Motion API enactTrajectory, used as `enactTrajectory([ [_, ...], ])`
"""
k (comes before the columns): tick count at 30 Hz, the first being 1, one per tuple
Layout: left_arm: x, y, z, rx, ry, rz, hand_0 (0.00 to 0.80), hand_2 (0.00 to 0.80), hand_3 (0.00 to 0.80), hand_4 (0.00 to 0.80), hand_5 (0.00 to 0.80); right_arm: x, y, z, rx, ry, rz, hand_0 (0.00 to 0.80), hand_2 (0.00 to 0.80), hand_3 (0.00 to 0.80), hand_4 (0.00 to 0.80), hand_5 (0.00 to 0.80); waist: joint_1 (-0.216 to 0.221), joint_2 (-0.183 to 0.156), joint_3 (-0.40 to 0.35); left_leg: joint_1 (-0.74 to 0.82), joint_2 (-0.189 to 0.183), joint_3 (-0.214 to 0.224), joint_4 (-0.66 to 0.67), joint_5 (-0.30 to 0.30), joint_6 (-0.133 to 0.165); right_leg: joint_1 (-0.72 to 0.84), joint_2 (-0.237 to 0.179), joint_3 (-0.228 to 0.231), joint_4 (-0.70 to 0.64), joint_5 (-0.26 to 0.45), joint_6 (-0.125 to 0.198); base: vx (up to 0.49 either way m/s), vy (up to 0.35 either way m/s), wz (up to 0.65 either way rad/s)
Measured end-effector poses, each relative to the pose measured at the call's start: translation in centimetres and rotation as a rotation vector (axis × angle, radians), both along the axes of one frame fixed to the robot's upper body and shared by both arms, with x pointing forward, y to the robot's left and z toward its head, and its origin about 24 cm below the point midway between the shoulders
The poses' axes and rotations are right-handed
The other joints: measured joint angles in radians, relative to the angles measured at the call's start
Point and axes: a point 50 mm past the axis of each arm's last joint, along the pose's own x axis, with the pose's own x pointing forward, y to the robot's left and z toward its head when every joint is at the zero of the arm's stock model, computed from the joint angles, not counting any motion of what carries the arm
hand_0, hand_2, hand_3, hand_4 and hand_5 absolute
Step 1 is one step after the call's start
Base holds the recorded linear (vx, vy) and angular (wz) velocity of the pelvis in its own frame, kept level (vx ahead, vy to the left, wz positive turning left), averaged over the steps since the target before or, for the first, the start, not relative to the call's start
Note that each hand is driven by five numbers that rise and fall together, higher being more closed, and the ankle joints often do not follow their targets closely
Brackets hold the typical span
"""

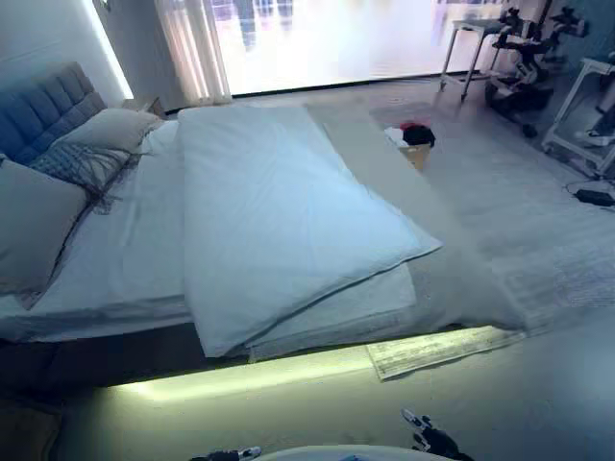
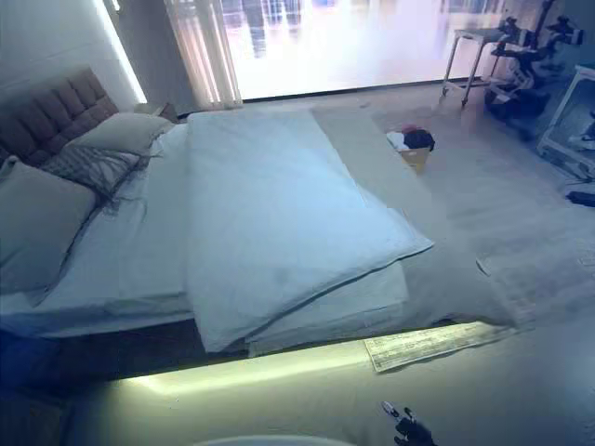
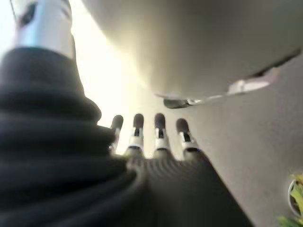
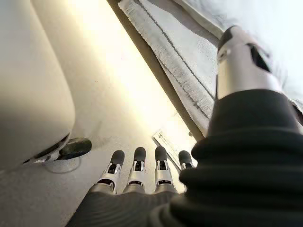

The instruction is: Make the bed neatly

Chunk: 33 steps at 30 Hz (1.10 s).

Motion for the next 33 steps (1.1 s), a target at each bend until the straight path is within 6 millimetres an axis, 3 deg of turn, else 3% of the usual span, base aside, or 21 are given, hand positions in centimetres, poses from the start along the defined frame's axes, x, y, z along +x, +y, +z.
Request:
enactTrajectory([
  [19, 0.0, 0.3, 0.0, 0.024, -0.007, 0.052, 0.0, 0.0, 0.0, 0.0, 0.0, 0.1, 0.0, -0.1, -0.025, 0.039, 0.06, 0.0, 0.0, 0.0, 0.0, 0.0, 0.001, -0.004, 0.005, -0.008, -0.004, -0.014, 0.001, 0.003, -0.005, 0.0, -0.001, -0.002, 0.001, -0.005, 0.004, 0.0, -0.004, 0.02],
  [33, -0.5, 0.8, 0.0, 0.047, 0.013, 0.098, 0.0, 0.0, 0.0, 0.0, 0.0, -1.2, -0.5, -0.4, -0.124, 0.196, 0.142, 0.0, 0.0, 0.0, 0.0, 0.0, 0.0, -0.016, 0.024, -0.005, 0.004, -0.015, 0.007, 0.0, 0.0, 0.006, 0.011, 0.001, 0.002, -0.008, -0.001, 0.037, -0.062, 0.01],
])
